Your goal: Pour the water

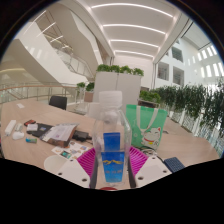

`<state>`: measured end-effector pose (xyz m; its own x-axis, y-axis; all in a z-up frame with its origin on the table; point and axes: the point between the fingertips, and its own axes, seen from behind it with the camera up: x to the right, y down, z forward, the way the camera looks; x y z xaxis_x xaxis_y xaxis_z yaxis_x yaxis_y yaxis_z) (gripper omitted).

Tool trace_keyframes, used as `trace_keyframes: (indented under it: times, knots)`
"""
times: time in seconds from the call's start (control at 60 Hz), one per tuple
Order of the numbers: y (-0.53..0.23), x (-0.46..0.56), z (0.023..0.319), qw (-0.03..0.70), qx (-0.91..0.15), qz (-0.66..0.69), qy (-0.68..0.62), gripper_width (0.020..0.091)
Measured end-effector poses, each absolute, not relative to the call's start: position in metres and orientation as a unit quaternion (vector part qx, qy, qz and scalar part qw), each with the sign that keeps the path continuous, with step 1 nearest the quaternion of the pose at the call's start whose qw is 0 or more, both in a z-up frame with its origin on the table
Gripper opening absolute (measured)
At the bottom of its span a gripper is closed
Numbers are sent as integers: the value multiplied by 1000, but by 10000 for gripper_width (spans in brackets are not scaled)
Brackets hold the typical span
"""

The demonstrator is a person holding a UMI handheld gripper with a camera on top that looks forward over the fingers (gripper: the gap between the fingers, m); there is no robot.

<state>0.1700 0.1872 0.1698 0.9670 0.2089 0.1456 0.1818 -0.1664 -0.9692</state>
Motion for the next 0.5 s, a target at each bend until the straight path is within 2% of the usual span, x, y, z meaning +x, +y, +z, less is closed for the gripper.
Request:
trace_keyframes:
  times: [0.083, 0.1, 0.333, 0.467, 0.5]
  knots:
    - [185, 179, 141, 624, -772, 31, -122, 449]
    - [188, 176, 126, 623, -772, 41, -117, 449]
    - [175, 195, 68, 600, -795, 59, -68, 451]
    - [174, 201, 68, 603, -793, 61, -56, 448]
    - [173, 201, 67, 599, -796, 59, -56, 473]
